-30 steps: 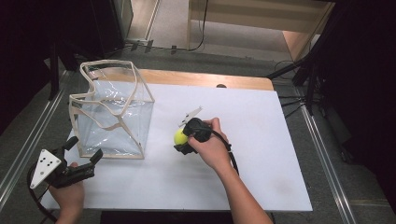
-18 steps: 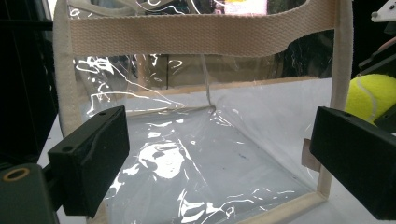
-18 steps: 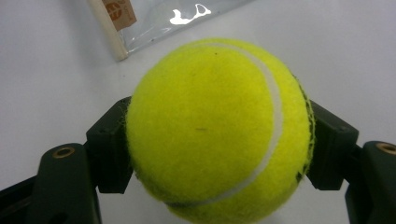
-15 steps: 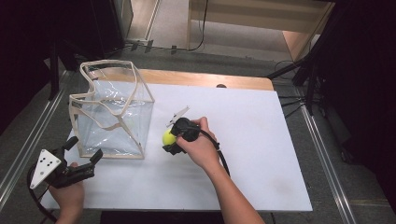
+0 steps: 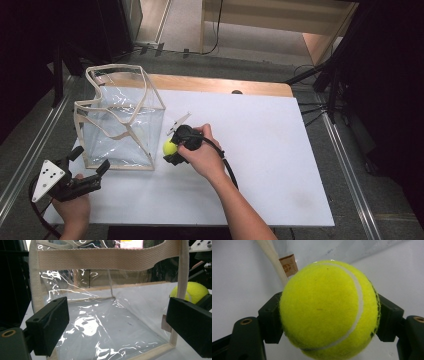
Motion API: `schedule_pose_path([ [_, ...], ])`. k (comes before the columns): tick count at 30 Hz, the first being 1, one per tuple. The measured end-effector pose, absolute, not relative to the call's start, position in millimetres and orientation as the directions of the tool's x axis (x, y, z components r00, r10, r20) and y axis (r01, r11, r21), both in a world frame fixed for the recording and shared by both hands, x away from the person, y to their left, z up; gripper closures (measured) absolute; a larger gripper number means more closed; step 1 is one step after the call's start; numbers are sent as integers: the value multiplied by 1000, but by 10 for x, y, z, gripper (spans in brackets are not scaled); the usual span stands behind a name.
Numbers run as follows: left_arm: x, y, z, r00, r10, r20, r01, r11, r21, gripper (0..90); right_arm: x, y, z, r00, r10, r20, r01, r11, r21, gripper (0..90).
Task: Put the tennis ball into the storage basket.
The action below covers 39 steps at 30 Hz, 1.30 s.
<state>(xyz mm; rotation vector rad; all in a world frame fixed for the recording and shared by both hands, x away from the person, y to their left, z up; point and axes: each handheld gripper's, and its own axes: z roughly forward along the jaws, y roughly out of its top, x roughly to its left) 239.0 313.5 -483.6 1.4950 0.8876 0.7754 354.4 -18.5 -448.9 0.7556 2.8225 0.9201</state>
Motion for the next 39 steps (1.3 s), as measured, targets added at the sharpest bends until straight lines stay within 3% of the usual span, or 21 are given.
schedule_pose_path([
  [39,2402,3144,-4836,490,871,-28,103,-26,994,54,3723,-82,-3779,-902,422,92,380,675,633,236],
])
